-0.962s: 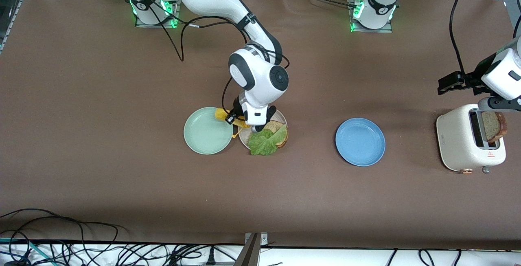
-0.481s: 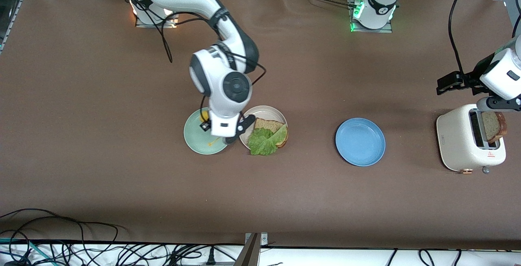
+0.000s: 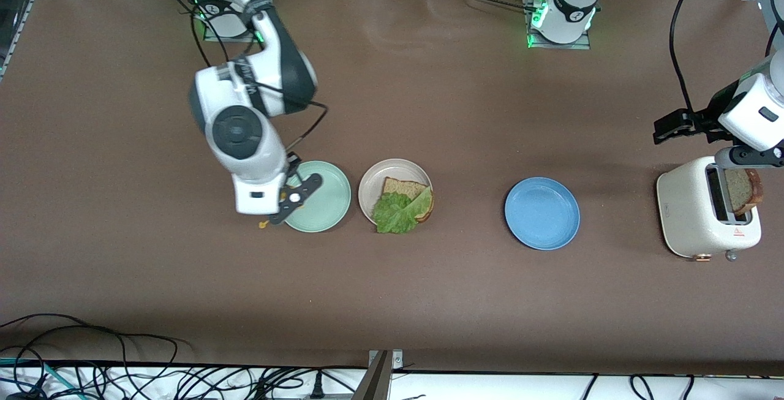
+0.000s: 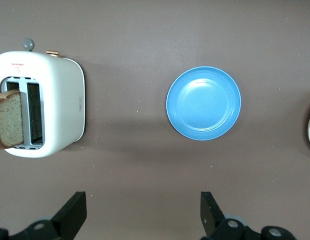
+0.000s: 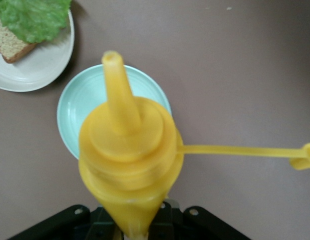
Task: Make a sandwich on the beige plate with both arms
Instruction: 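Carry the mustard bottle back beside the mint plate and set it down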
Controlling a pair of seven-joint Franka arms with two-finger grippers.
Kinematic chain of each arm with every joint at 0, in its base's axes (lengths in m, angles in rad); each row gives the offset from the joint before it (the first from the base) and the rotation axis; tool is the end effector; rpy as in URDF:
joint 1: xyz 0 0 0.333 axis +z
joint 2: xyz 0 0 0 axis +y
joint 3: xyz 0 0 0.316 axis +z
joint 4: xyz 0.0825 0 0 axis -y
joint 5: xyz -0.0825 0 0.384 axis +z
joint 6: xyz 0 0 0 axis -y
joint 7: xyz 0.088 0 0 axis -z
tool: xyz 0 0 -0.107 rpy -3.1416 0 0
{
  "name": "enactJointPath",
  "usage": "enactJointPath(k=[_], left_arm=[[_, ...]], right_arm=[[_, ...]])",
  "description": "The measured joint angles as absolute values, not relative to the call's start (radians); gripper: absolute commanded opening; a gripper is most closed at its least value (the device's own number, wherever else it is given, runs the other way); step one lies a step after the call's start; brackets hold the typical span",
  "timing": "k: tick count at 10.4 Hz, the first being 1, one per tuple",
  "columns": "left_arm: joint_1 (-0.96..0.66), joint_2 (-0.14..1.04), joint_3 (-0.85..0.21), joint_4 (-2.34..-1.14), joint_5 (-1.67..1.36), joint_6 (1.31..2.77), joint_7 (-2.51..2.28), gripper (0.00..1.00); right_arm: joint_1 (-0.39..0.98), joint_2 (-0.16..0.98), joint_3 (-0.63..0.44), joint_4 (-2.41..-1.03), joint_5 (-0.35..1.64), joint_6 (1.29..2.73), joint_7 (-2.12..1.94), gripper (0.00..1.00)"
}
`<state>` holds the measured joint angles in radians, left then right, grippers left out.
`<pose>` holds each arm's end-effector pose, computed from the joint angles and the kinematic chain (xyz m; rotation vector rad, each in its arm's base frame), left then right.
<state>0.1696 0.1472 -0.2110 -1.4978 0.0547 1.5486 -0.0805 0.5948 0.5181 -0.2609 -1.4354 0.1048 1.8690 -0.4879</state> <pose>0.5936 -0.0099 0.5741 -3.1082 -0.0599 0.1424 0.6413 0.2636 0.3948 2.8591 1.2361 -0.1075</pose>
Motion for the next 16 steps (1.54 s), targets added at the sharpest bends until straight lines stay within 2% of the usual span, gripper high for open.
enactJointPath(k=[2, 5, 8, 13, 16], left_arm=[[0.168, 0.147, -0.213, -1.498, 0.055, 1.549, -0.081, 1.0], [0.161, 0.147, -0.214, -1.498, 0.055, 1.55, -0.083, 1.0], [0.16, 0.147, -0.213, -1.498, 0.055, 1.55, -0.084, 1.0], [0.159, 0.147, -0.211, -1.498, 0.055, 1.555, -0.087, 1.0], [0.159, 0.147, -0.213, -1.498, 0.083, 1.557, -0.087, 1.0]], right_arm=[[0.501, 0.444, -0.262, -1.555, 0.23, 1.926, -0.693, 0.0], [0.415, 0.43, -0.261, -1.63, 0.361, 2.002, -0.909, 0.0], [0.388, 0.464, -0.26, -1.723, 0.506, 2.144, -1.095, 0.0], [0.319, 0.575, -0.26, -1.764, 0.858, 2.167, -1.576, 0.0], [0.311, 0.618, -0.258, -1.767, 0.908, 2.171, -1.638, 0.0]])
